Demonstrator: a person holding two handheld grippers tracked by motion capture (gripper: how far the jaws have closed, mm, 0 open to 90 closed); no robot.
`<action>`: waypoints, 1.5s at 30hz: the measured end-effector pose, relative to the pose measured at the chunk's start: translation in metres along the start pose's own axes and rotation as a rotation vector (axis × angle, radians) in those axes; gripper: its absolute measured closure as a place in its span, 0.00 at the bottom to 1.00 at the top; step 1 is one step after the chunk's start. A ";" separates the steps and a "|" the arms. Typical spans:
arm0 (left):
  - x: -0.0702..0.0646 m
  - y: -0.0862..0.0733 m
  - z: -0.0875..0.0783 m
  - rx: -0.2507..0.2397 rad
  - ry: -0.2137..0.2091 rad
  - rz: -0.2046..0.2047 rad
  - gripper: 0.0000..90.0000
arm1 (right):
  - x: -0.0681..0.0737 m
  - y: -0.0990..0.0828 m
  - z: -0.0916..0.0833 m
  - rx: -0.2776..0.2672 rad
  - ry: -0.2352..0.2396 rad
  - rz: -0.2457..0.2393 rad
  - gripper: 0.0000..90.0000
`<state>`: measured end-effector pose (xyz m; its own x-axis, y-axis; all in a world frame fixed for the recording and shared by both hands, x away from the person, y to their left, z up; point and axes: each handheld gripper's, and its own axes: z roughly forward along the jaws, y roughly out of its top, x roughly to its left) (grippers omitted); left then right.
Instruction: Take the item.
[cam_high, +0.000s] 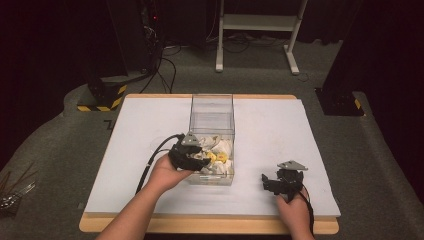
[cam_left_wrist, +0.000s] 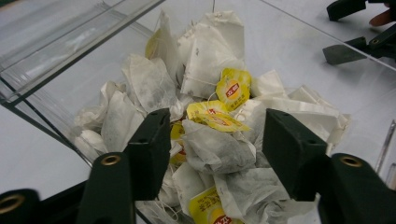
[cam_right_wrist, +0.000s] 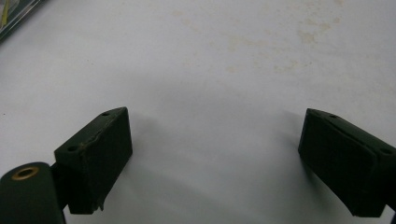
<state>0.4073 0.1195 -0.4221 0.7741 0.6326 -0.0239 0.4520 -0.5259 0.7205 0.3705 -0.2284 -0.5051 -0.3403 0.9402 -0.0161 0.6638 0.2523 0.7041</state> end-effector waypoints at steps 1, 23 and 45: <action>0.000 0.000 0.001 0.006 0.004 -0.002 0.51 | 0.000 0.000 0.000 0.000 0.000 0.000 0.11; -0.001 0.001 0.015 0.115 -0.028 0.015 0.71 | 0.000 0.000 0.000 0.000 0.000 0.001 0.11; -0.003 -0.007 -0.004 -0.025 -0.039 -0.012 0.90 | 0.000 0.000 0.000 0.000 0.001 0.000 0.11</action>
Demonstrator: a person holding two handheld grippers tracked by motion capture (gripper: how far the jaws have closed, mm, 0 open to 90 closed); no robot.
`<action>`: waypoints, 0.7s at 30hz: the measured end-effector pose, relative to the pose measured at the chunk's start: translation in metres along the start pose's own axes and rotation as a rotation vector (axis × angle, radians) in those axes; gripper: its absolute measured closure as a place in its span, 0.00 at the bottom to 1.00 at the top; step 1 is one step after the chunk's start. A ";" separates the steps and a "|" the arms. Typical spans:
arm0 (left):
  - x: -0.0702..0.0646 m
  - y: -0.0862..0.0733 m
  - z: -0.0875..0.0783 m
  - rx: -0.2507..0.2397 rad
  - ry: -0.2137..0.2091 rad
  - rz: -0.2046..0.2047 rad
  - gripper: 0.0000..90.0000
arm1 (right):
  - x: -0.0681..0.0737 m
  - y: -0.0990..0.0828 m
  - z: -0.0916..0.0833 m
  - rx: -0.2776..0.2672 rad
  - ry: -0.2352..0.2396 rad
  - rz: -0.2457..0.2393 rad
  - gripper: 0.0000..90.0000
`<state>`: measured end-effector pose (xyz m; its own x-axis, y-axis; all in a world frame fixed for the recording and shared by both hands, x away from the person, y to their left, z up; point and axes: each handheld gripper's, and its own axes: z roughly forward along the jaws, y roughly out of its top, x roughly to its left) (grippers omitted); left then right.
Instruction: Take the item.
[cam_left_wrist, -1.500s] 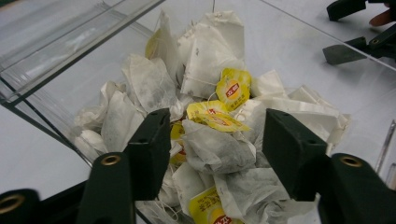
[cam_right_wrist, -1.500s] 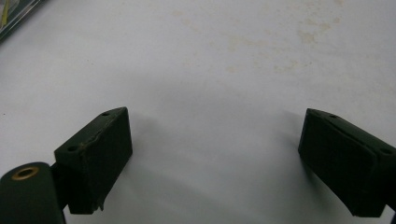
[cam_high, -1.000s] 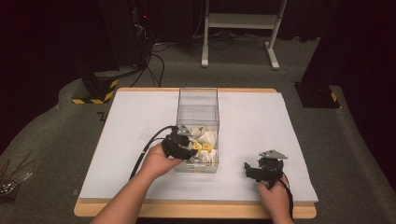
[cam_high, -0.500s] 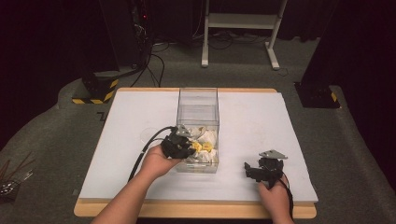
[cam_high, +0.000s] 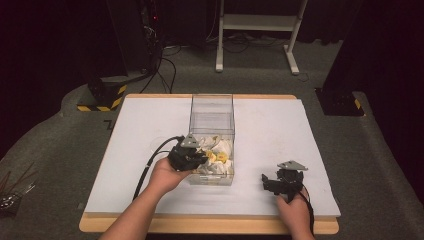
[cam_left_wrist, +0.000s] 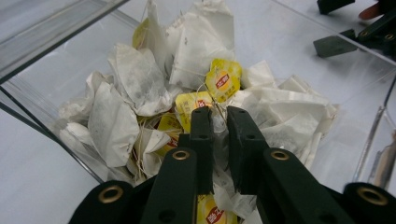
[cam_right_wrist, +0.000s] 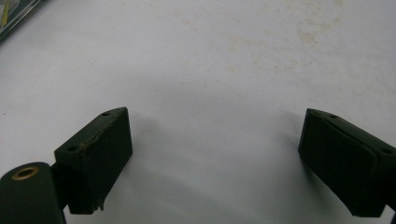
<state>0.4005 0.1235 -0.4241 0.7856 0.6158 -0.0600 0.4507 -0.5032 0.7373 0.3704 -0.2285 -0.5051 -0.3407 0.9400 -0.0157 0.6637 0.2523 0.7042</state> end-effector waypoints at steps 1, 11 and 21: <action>0.000 0.000 -0.001 -0.010 -0.003 -0.002 0.90 | 0.000 0.000 0.000 0.000 -0.001 0.000 0.11; 0.003 -0.004 -0.013 -0.102 -0.004 -0.009 0.91 | 0.000 0.000 0.000 0.000 -0.001 0.000 0.11; 0.007 -0.008 -0.020 -0.158 0.004 -0.018 0.91 | 0.000 0.000 0.000 0.000 -0.001 0.000 0.11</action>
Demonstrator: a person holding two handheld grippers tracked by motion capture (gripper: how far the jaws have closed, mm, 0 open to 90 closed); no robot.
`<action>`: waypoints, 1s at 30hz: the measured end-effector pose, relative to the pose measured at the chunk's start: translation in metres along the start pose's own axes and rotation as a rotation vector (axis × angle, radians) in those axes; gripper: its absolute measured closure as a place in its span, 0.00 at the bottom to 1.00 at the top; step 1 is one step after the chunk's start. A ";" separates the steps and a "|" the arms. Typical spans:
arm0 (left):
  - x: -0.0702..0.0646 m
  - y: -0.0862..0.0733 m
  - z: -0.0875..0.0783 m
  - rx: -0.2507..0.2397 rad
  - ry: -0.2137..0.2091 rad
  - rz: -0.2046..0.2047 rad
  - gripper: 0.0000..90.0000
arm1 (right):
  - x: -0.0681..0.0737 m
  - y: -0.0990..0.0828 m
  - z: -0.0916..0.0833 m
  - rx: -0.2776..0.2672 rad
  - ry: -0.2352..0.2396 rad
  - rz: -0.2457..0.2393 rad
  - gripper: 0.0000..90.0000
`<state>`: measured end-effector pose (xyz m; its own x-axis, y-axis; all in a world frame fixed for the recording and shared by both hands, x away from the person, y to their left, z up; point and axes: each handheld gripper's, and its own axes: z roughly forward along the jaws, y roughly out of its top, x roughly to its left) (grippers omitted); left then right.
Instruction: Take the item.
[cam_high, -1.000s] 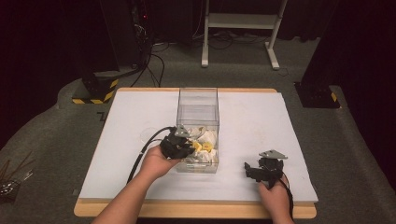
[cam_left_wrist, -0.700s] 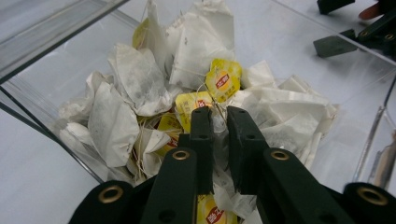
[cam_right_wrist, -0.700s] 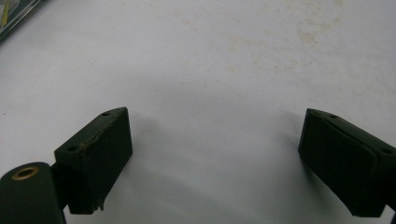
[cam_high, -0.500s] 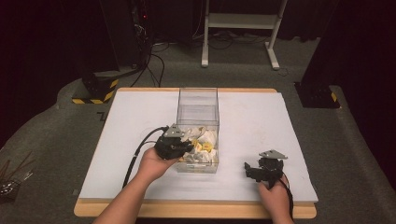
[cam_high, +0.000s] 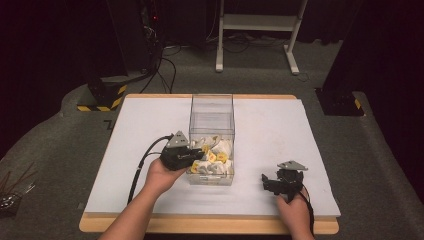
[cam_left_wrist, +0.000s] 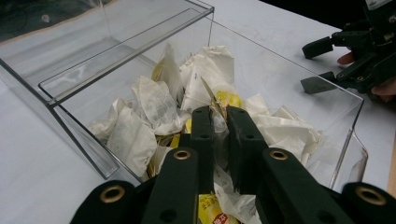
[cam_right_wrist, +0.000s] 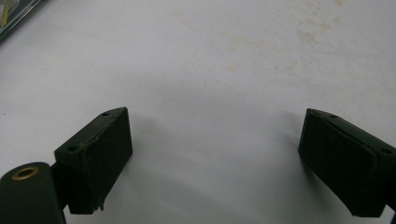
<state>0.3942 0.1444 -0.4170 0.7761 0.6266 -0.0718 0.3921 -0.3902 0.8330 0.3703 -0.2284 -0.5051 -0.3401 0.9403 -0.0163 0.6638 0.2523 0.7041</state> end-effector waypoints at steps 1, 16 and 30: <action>0.000 0.000 -0.001 -0.005 -0.001 -0.003 0.91 | 0.000 0.000 0.000 0.000 0.000 0.000 0.11; 0.003 0.000 -0.011 -0.104 -0.015 -0.019 0.91 | 0.000 0.000 0.000 0.000 0.000 0.000 0.11; 0.009 -0.006 -0.022 -0.133 0.012 -0.030 0.91 | 0.000 0.000 0.000 0.000 0.000 0.000 0.11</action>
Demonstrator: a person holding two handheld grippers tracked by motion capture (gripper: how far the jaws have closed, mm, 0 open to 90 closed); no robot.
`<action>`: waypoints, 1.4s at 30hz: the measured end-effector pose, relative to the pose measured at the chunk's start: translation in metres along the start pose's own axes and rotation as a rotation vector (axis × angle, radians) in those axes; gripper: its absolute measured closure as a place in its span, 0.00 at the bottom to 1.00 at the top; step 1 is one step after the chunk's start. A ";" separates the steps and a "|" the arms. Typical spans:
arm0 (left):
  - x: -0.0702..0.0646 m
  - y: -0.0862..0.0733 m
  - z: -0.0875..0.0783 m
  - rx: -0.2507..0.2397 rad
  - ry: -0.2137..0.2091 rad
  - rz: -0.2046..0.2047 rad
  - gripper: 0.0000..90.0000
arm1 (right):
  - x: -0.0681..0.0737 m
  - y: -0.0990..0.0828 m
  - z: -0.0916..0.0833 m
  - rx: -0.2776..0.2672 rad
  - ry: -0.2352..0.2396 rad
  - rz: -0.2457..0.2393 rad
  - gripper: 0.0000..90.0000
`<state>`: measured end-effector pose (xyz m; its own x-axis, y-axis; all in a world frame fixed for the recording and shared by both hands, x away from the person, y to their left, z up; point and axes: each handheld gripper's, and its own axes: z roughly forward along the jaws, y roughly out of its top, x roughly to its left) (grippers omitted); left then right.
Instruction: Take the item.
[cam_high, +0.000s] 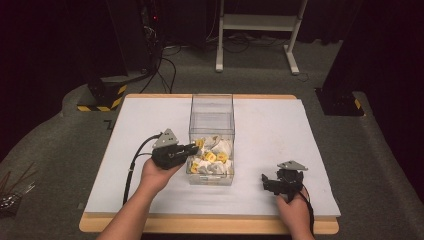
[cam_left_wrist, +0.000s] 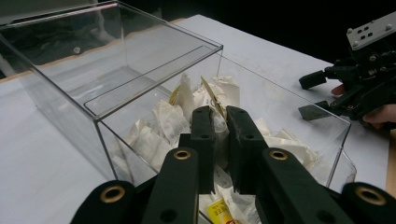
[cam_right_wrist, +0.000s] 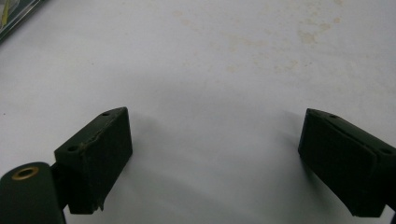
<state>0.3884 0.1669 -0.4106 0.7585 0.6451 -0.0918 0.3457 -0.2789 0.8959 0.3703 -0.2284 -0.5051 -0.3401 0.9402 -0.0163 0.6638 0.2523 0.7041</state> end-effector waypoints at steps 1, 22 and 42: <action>0.001 0.000 -0.001 -0.001 0.001 0.001 0.91 | 0.000 0.000 0.000 0.000 0.001 0.000 0.11; 0.022 -0.007 -0.026 -0.023 0.068 -0.020 0.91 | 0.000 0.000 0.000 0.000 0.000 -0.001 0.11; 0.046 -0.017 -0.057 -0.036 0.141 -0.050 0.91 | 0.000 0.000 0.000 0.000 -0.001 0.000 0.11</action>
<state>0.3860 0.2422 -0.4050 0.6546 0.7521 -0.0769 0.3593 -0.2200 0.9069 0.3703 -0.2284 -0.5051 -0.3398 0.9403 -0.0171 0.6635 0.2526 0.7043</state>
